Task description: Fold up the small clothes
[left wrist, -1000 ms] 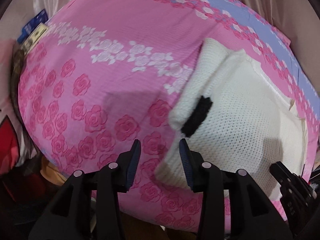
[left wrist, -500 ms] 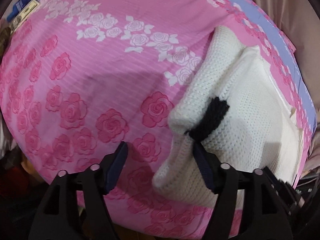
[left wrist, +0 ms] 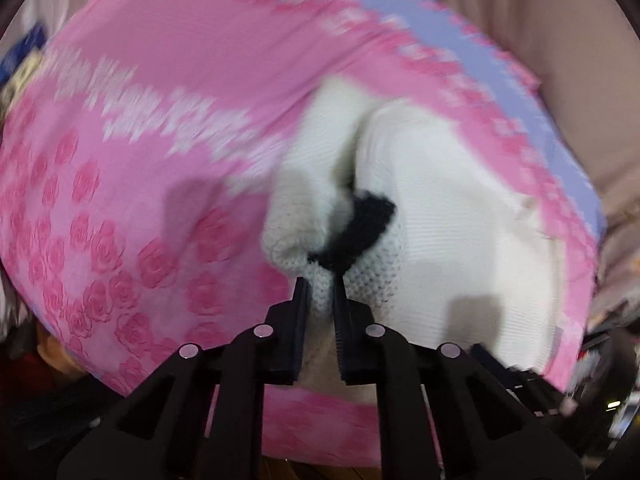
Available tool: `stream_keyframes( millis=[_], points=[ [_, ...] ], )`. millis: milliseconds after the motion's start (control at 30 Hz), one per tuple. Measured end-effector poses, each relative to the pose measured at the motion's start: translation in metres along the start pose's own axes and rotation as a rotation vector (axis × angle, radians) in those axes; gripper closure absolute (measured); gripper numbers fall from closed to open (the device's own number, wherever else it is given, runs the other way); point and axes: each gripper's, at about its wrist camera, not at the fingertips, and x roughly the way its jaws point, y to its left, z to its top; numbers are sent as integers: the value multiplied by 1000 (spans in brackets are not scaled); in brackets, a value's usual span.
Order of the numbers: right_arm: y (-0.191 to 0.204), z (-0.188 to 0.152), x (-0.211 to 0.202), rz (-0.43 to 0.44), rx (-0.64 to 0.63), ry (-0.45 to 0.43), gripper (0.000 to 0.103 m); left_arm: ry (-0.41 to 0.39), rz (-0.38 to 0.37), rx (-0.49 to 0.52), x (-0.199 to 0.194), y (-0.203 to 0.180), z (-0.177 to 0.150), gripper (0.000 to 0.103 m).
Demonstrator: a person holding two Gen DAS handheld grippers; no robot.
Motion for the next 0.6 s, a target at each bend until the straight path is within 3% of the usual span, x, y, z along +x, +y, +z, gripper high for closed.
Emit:
stream_keyframes(
  millis=[167,267,400,500,600],
  points=[
    [-63,-45,-46,-5,118,-72,76,-91,-100,226,-33,-99,8,98],
    [-120,-81,-73,-39,268,-107,76,-61,-185,377,-25,-176,-5,99],
    [-176,-120,-96,-73,440,-141,75,-1,-193,530,4,-242,-41,100],
    [-199,-141,-105,-100,523,-152,75,73,-122,575,36,-257,-69,99],
    [-206,-153,-108,-112,559,-157,74,66,-101,526,38,-241,-74,99]
  ],
)
